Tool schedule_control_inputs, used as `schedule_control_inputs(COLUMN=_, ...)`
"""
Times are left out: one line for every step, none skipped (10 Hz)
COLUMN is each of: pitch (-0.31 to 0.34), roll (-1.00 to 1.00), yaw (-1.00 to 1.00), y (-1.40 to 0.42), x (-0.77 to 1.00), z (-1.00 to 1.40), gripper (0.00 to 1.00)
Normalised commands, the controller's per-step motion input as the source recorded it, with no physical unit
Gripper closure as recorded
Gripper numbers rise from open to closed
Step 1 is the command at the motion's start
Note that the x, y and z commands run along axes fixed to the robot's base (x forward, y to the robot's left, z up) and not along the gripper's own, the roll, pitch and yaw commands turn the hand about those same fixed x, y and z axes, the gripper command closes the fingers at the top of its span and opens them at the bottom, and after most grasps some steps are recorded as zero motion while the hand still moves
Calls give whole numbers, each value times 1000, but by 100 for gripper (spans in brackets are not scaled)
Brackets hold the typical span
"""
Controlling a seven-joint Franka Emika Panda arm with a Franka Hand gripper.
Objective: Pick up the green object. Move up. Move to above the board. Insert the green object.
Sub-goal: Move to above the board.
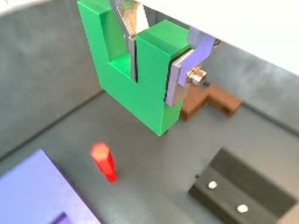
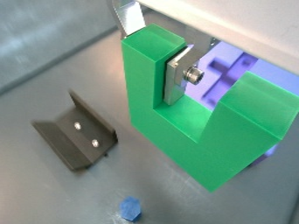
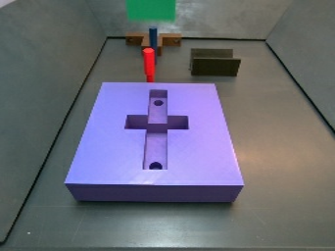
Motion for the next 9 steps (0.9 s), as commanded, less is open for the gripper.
schedule_control_inputs(pitch=55, roll=9, yaw=-5, y=1, x=61, z=1400, gripper=100)
schedule_control_inputs(pitch=79, roll=8, yaw=-4, y=-1, x=49, z=866, gripper=100)
schedule_control_inputs(pitch=73, roll=7, yaw=-4, y=-1, x=33, z=347, gripper=100)
schedule_control_inputs(pitch=165, roll=47, yaw=6, y=-1400, x=-82, z=288, gripper=100)
schedule_control_inputs(pitch=158, roll=70, yaw=15, y=-1400, x=-92, z=260, gripper=100)
schedule_control_inputs(pitch=119, roll=65, yaw=6, y=-1400, x=-77, z=271, gripper=100)
schedule_control_inputs(pitch=112, roll=23, yaw=13, y=-1400, x=-65, z=278, gripper=100)
schedule_control_inputs(pitch=107, roll=19, yaw=10, y=-1400, x=-49, z=281, gripper=100)
schedule_control_inputs(pitch=114, roll=14, yaw=13, y=-1400, x=-9, z=284, gripper=100)
